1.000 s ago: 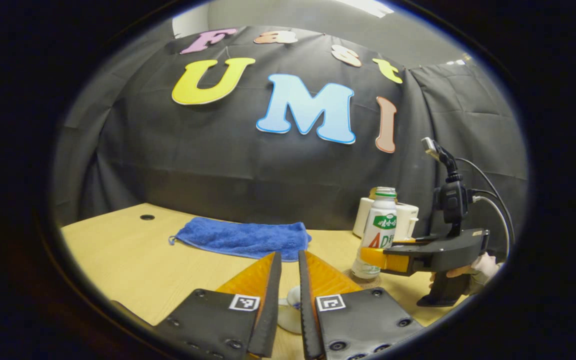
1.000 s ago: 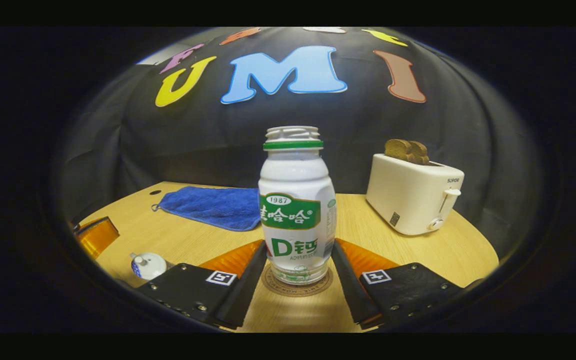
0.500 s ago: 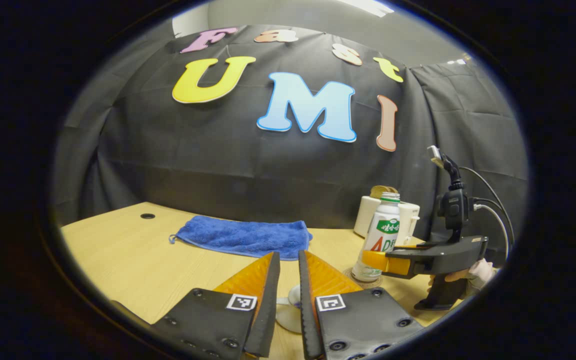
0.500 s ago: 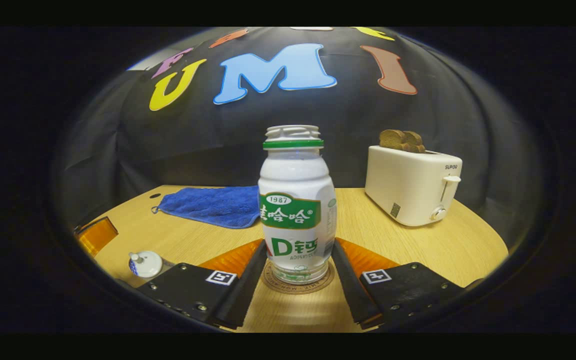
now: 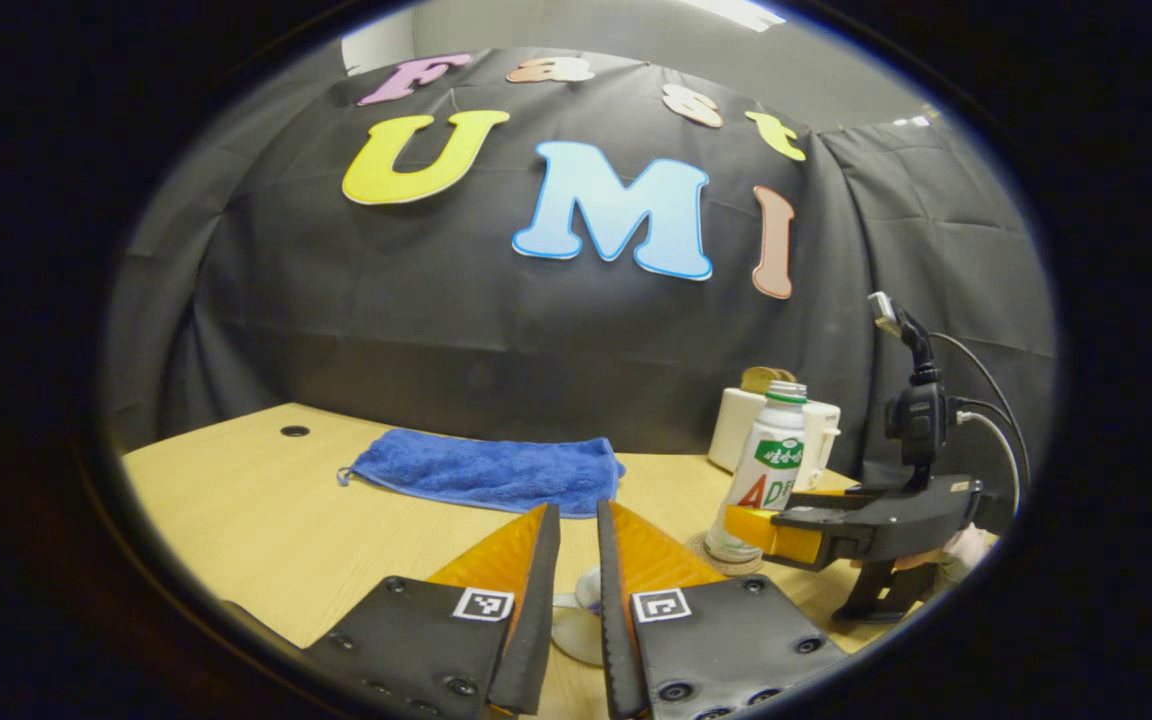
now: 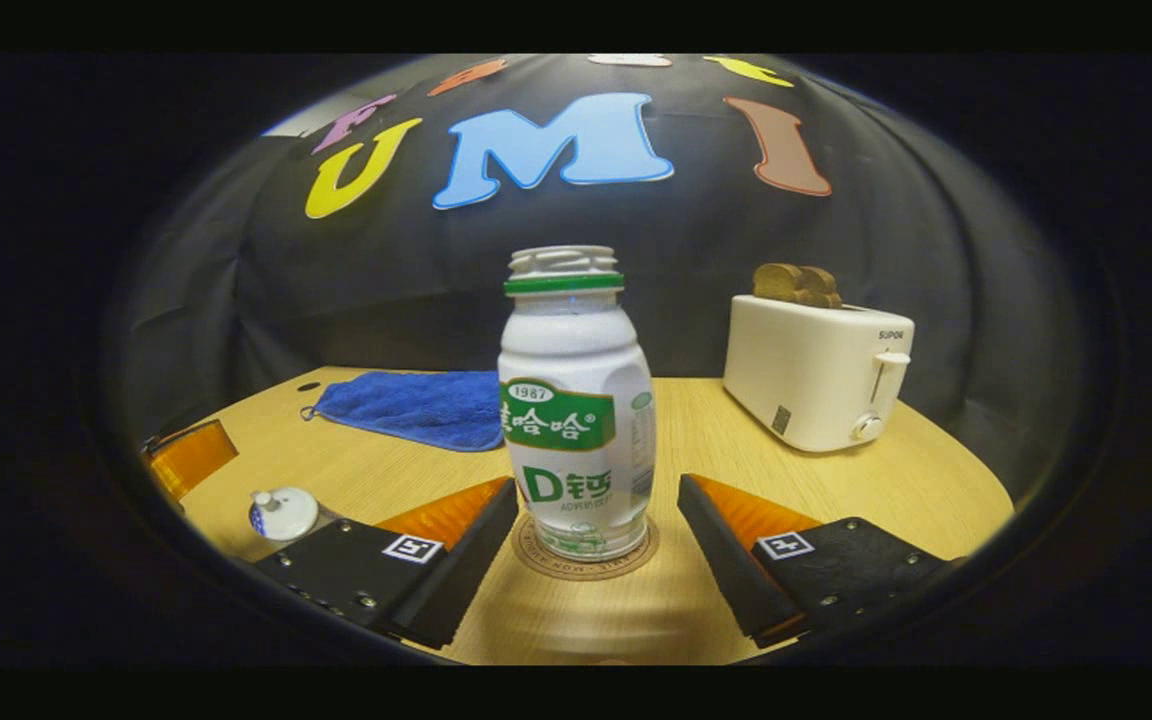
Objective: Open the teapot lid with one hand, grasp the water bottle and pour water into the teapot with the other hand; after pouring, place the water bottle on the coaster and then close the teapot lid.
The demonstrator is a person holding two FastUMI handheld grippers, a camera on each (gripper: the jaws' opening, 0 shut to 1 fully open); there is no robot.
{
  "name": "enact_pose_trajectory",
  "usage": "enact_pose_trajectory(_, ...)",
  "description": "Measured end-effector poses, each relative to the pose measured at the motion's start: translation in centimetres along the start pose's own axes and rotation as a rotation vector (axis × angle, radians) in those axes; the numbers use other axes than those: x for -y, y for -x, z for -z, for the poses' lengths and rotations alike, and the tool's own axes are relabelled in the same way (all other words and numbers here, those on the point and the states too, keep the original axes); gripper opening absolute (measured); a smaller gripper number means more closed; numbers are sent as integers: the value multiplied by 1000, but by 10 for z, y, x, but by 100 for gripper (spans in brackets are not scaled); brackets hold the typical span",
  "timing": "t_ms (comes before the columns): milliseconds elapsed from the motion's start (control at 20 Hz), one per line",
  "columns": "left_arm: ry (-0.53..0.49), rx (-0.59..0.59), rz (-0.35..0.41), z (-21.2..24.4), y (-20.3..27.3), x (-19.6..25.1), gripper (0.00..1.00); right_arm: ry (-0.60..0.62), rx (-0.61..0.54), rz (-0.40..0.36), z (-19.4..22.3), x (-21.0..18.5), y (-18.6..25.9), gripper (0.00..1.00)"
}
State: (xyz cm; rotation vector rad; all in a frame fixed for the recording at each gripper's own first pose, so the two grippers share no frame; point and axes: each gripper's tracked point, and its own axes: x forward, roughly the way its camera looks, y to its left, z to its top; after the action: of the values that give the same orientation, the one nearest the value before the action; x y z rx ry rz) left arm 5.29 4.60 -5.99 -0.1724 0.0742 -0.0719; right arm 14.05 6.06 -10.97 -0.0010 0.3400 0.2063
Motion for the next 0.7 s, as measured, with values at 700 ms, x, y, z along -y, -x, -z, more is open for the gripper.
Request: enact_pose_trajectory(700,-11,25,30,3,42,36,27,20,262,106,-32,1,124,98)
